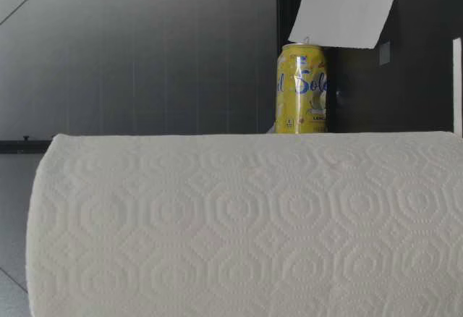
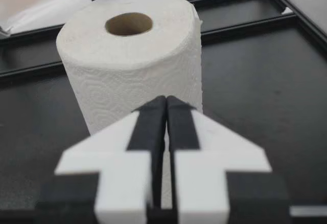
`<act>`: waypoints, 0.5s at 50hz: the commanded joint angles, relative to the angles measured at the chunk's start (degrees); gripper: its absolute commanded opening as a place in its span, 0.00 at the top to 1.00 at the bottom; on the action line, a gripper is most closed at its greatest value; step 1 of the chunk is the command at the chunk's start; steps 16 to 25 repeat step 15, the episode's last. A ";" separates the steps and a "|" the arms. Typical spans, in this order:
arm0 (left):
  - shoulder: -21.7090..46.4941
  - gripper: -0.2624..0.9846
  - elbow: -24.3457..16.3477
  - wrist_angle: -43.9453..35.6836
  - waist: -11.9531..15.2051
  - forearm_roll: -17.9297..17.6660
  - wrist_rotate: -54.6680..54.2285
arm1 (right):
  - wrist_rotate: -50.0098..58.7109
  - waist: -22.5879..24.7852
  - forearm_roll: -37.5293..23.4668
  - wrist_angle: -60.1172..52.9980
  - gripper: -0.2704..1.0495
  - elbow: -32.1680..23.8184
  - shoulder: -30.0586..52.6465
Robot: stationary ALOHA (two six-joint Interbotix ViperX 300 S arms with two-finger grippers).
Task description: Pick up a piece of paper towel and place it on the spilled liquid.
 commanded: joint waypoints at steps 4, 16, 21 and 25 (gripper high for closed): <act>0.18 0.75 -1.76 -0.44 -0.09 -0.09 -0.09 | 0.09 0.35 -0.26 0.09 0.69 -0.88 0.09; 0.18 0.75 -1.76 -0.44 0.00 -0.09 -0.09 | 0.09 0.35 -0.26 0.00 0.69 -0.97 0.26; 0.18 0.75 -1.76 -0.44 0.00 -0.09 -0.09 | 0.09 0.35 -0.26 0.00 0.69 -0.97 0.26; 0.18 0.75 -1.76 -0.44 0.00 -0.09 -0.09 | 0.09 0.35 -0.26 0.00 0.69 -0.97 0.26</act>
